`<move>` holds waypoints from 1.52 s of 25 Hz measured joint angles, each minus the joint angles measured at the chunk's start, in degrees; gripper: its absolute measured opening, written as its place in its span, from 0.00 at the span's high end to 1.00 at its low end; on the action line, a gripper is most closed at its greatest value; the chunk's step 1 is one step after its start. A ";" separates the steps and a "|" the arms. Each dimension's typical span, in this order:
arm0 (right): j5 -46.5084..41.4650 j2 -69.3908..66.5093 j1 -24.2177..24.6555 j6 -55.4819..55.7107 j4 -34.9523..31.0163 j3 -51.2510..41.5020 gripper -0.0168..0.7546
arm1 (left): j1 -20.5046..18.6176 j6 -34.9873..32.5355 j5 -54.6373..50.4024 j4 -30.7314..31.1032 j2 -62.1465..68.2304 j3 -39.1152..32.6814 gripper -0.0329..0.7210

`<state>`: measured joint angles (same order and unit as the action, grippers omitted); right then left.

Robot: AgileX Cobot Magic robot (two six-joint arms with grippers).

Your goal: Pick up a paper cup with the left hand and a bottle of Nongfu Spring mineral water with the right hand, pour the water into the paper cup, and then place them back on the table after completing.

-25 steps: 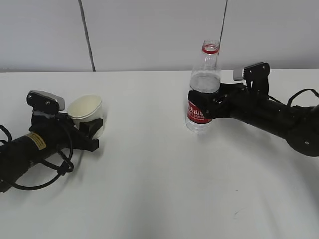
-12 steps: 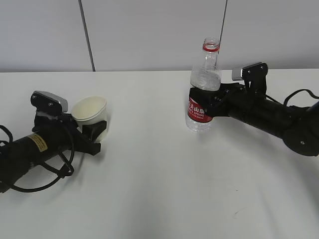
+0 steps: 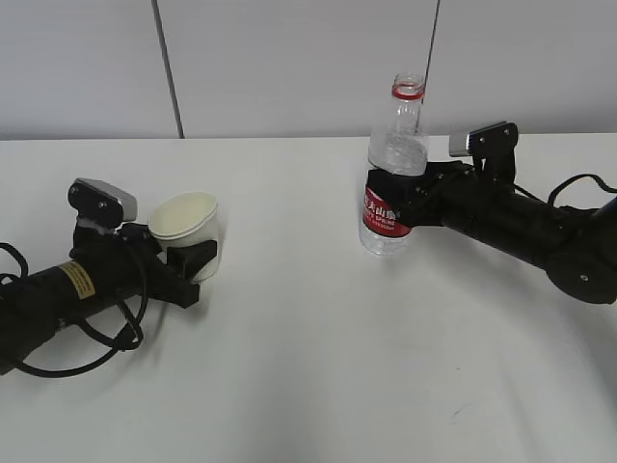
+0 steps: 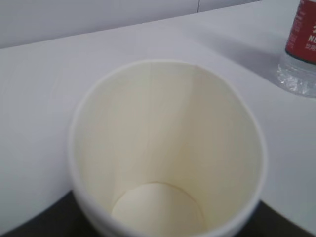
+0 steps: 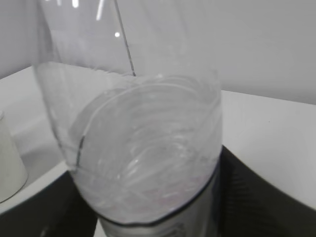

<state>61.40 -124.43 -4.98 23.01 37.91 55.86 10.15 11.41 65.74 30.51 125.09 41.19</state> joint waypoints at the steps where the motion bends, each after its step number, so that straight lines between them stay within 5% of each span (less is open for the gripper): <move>1: 0.00 0.00 0.00 -0.03 0.00 0.00 0.38 | 0.00 1.08 0.05 0.72 0.00 0.00 0.46; 15: -1.47 0.75 0.00 -0.62 1.87 0.00 0.45 | 7.41 3.33 -0.31 2.31 0.00 1.69 0.46; 22: -10.28 4.83 -0.21 -0.89 3.76 0.00 0.45 | 11.38 4.88 -0.24 2.50 0.00 6.32 0.46; 38: -17.60 10.04 -0.21 -5.81 6.83 -0.11 0.45 | 15.61 8.06 -3.98 4.21 0.00 14.08 0.46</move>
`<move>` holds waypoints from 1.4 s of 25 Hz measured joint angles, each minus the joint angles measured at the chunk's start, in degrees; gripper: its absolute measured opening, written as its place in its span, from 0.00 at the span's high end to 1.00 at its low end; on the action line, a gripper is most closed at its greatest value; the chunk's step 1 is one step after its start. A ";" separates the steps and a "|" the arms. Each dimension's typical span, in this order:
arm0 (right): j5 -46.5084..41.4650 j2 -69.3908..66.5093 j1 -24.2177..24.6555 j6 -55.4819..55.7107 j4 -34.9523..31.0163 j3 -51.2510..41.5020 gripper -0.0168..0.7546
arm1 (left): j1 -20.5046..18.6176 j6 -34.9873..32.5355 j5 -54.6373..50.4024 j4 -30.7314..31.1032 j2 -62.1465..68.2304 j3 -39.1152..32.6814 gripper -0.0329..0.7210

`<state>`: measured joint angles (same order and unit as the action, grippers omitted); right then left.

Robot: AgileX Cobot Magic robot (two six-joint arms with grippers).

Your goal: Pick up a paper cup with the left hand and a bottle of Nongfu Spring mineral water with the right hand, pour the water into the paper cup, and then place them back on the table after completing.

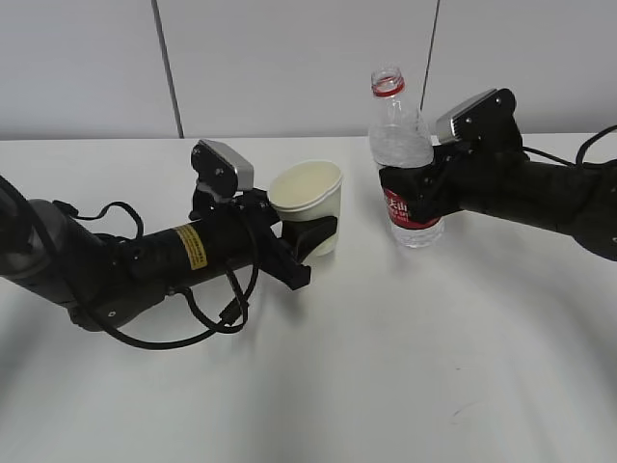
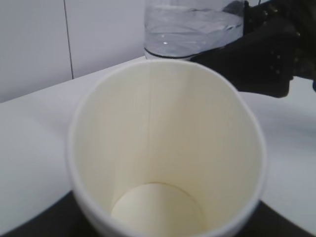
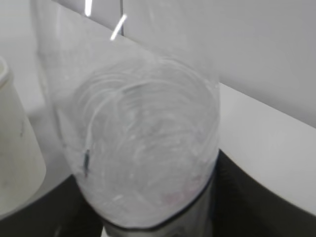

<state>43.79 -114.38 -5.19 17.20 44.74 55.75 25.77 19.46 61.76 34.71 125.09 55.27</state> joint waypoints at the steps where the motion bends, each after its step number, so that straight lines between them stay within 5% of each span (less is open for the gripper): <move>1: 0.00 0.00 0.00 -0.66 0.14 0.00 0.45 | 0.08 0.03 -0.24 0.00 0.00 0.06 0.46; 35: -3.12 0.00 0.00 -21.93 2.41 1.53 0.45 | 0.26 3.02 -3.17 1.36 0.00 0.23 0.46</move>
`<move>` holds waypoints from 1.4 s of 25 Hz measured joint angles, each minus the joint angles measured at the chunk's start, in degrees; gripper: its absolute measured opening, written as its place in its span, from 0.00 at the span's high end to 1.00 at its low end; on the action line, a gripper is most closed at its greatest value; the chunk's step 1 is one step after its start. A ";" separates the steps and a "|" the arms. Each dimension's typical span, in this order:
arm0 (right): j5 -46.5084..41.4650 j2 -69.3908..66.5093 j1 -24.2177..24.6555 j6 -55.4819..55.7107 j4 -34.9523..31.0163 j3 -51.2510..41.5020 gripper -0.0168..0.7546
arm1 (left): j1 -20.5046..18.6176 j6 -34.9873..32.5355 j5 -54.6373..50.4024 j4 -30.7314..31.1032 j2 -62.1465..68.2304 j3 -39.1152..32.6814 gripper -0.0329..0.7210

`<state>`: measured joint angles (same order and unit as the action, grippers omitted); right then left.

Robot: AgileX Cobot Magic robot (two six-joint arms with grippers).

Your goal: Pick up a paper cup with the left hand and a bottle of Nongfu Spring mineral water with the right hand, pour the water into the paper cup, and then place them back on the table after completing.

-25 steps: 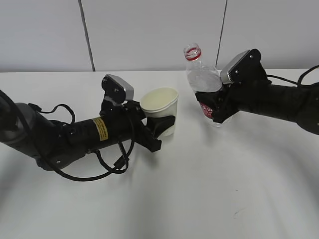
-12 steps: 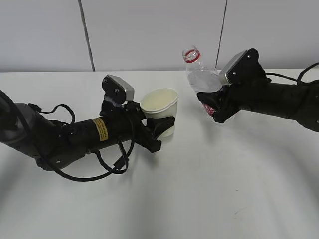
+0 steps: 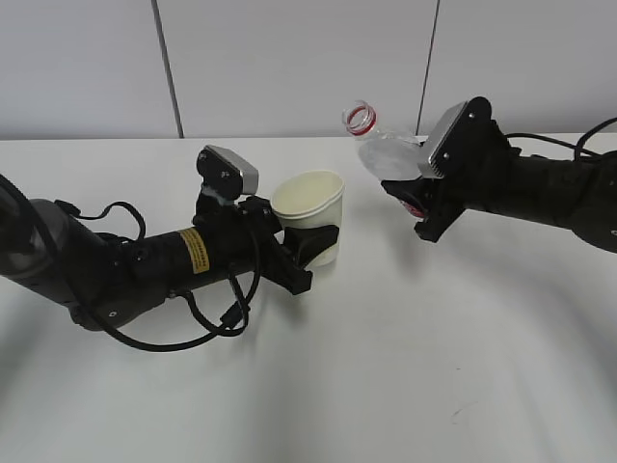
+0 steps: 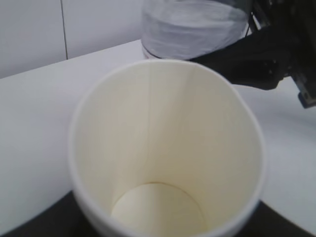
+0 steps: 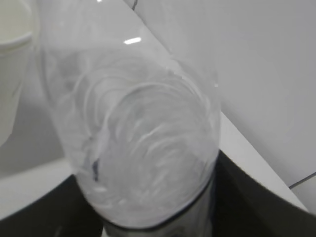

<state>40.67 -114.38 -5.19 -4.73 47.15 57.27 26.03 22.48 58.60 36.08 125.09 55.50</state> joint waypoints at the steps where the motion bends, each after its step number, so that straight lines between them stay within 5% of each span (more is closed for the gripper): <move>1: 0.00 0.00 0.00 -0.92 0.00 0.00 0.45 | 0.00 0.19 0.00 0.05 0.00 0.00 0.46; 35: -1.59 0.00 0.00 -24.90 -4.75 2.05 0.46 | 0.00 4.63 -0.34 7.40 0.00 0.00 0.46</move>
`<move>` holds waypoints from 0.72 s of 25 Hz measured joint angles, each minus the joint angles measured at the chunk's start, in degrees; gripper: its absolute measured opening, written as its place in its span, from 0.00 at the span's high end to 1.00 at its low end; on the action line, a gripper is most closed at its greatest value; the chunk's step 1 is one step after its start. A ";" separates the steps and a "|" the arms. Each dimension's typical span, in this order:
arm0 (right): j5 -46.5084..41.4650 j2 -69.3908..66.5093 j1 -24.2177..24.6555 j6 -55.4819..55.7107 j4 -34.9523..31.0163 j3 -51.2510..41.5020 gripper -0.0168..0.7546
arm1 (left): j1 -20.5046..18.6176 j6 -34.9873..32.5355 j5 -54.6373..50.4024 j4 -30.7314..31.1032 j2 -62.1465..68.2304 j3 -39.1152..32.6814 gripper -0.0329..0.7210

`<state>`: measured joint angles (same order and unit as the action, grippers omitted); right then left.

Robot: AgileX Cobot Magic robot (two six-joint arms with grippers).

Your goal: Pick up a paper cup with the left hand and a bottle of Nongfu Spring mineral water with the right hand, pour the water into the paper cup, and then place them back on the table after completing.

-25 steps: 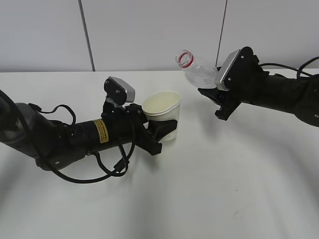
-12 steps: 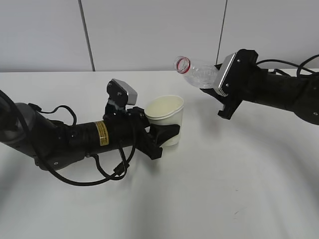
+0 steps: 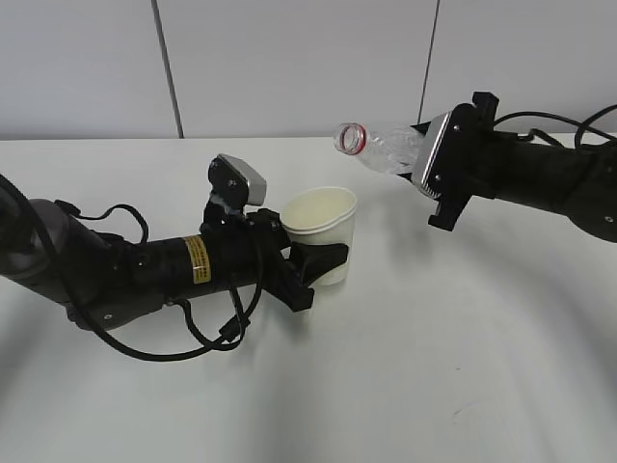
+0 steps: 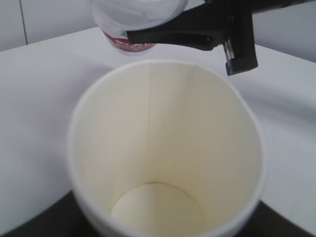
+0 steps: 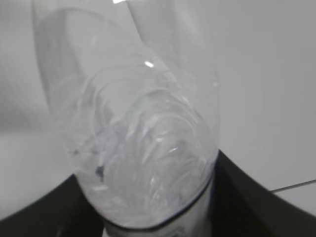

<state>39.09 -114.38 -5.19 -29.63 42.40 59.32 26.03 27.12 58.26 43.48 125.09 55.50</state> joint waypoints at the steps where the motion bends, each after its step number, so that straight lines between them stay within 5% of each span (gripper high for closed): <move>1: -0.09 0.00 0.00 -1.22 -0.50 0.00 0.46 | 0.00 0.00 0.00 0.00 0.00 0.00 0.46; 18: 0.72 0.00 0.00 -9.06 -3.00 0.00 0.46 | 0.00 0.05 -1.36 0.77 0.04 2.32 0.46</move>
<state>39.80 -114.38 -5.19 -38.69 39.40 59.32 26.03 27.16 56.90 44.25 125.13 57.83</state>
